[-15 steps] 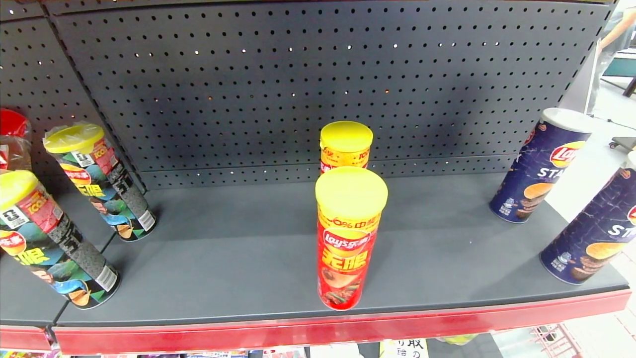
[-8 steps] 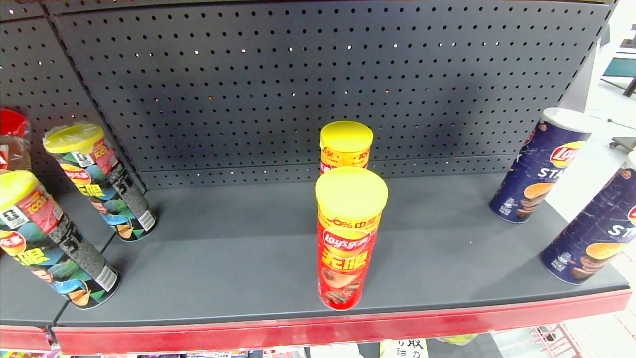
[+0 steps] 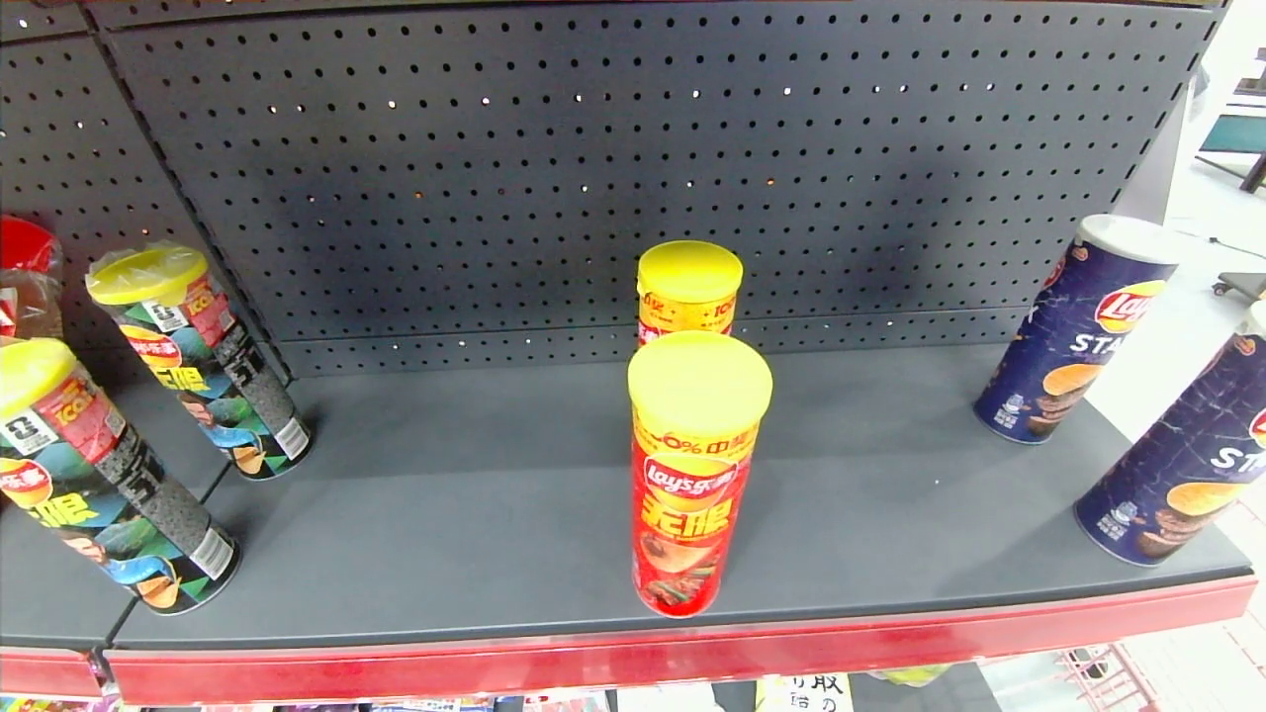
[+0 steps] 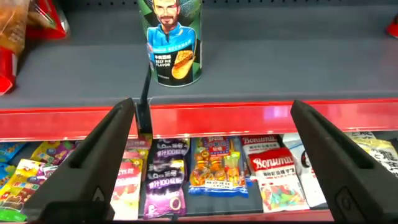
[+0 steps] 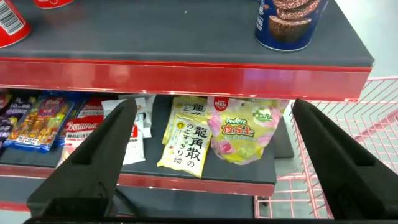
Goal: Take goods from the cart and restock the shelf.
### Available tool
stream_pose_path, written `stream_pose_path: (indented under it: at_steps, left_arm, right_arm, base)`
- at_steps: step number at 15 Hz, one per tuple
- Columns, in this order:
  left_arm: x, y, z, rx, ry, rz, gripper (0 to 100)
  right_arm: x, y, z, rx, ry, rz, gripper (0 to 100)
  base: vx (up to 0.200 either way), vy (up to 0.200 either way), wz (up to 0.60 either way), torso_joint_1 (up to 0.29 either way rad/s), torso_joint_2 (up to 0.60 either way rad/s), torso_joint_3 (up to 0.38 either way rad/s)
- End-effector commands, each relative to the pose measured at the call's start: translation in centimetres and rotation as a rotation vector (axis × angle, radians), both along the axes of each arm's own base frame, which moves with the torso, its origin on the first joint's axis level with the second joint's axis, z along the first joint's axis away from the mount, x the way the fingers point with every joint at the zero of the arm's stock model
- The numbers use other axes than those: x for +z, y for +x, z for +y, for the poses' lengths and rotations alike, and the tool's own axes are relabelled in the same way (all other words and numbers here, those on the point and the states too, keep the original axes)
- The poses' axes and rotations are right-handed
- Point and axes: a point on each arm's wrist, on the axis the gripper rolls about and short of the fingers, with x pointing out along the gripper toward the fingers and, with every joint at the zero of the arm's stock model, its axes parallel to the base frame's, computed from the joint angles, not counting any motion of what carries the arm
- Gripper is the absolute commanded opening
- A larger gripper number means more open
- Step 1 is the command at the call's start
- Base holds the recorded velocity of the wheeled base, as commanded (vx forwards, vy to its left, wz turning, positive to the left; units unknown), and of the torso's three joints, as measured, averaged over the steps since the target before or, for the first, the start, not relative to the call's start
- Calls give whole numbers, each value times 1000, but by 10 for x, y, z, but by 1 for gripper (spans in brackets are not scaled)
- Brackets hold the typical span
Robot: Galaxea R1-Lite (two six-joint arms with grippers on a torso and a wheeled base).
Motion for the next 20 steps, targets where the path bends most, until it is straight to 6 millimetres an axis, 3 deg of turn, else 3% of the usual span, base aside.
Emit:
stream_pose_path:
  at_steps: [1,20]
  left_arm:
    - [0,0,0,1,0,2,100]
    - [0,0,0,1,0,2,100]
  right_arm:
    - [0,0,0,1,0,3,100]
    - [0,0,0,6,-3,2,100]
  base:
    - [-200,0,0,2,2,-2]
    - [-11,0,63,1,2,1]
